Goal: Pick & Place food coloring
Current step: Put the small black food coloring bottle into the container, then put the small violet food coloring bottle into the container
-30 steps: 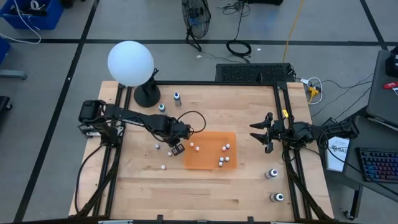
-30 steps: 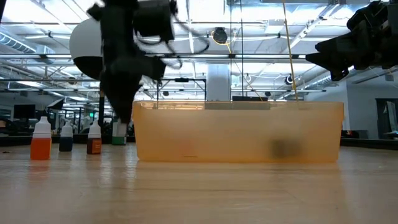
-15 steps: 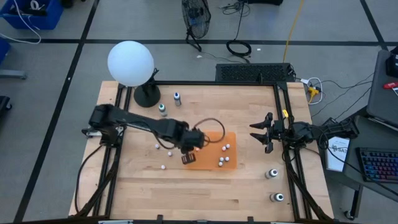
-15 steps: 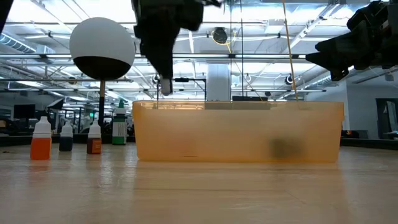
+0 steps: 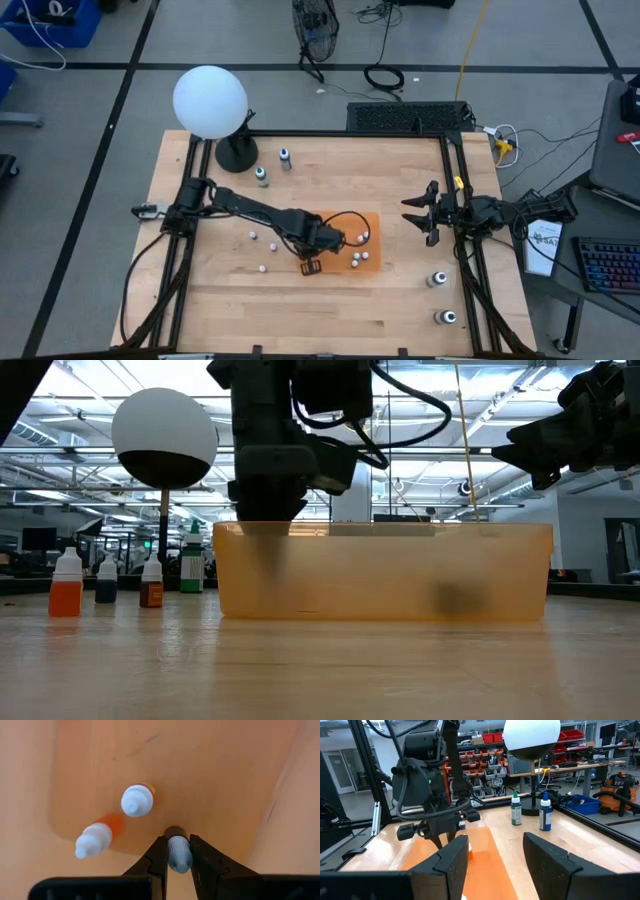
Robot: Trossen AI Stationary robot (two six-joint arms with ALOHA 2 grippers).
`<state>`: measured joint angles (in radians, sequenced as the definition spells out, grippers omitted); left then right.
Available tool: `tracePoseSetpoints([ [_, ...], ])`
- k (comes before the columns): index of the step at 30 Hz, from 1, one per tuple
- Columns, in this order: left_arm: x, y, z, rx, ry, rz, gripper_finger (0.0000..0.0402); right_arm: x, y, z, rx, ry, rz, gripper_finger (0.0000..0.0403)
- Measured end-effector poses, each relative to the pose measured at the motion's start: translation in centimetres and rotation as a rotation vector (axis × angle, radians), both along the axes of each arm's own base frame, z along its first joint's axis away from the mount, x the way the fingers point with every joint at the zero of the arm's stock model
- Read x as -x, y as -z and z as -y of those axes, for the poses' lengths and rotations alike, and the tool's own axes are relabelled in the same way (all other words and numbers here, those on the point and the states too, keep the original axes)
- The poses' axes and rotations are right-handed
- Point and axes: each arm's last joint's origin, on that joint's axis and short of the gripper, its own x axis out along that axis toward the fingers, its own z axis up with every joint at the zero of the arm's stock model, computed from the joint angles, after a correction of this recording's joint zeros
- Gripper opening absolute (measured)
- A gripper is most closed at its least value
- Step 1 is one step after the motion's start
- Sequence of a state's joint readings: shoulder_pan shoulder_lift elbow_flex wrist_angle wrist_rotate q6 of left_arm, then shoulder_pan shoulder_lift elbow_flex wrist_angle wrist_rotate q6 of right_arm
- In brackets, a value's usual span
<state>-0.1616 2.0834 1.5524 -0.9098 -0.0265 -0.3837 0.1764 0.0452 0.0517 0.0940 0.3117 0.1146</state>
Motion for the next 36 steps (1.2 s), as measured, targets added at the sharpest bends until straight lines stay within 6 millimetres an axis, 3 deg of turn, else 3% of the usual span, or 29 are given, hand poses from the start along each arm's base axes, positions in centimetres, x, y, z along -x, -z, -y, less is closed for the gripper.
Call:
tracePoseSetpoints([
  [3, 0.0, 0.0, 0.0, 0.001, -0.018, -0.002, 0.0076, 0.0, 0.0, 0.0, 0.000, 0.000, 0.000, 0.0180],
  [7, 0.3, -0.3, -0.1, 0.002, -0.023, -0.011, 0.0159, 0.0, 0.0, 0.0, 0.000, 0.000, 0.000, 0.0178],
  [12, 1.2, -3.3, -0.4, 0.005, -0.054, 0.043, 0.0227, 0.0, 0.0, 0.0, 0.000, 0.000, 0.000, 0.0177],
  [17, 3.4, -7.4, -0.9, -0.089, -0.133, 0.085, 0.0245, 0.0, 0.0, 0.0, 0.000, 0.000, -0.001, 0.0177],
  [23, 8.1, -9.9, -0.6, -0.269, -0.344, -0.096, 0.0234, 0.0, 0.0, 0.0, 0.000, 0.000, 0.000, 0.0178],
  [27, 9.8, -9.6, -0.2, -0.267, -0.457, -0.109, 0.0222, 0.0, 0.0, 0.0, 0.000, 0.000, 0.000, 0.0180],
  [36, 14.2, -5.8, -1.2, -0.119, -0.603, -0.079, 0.0216, 0.0, 0.0, 0.0, 0.000, 0.000, 0.000, 0.0178],
])
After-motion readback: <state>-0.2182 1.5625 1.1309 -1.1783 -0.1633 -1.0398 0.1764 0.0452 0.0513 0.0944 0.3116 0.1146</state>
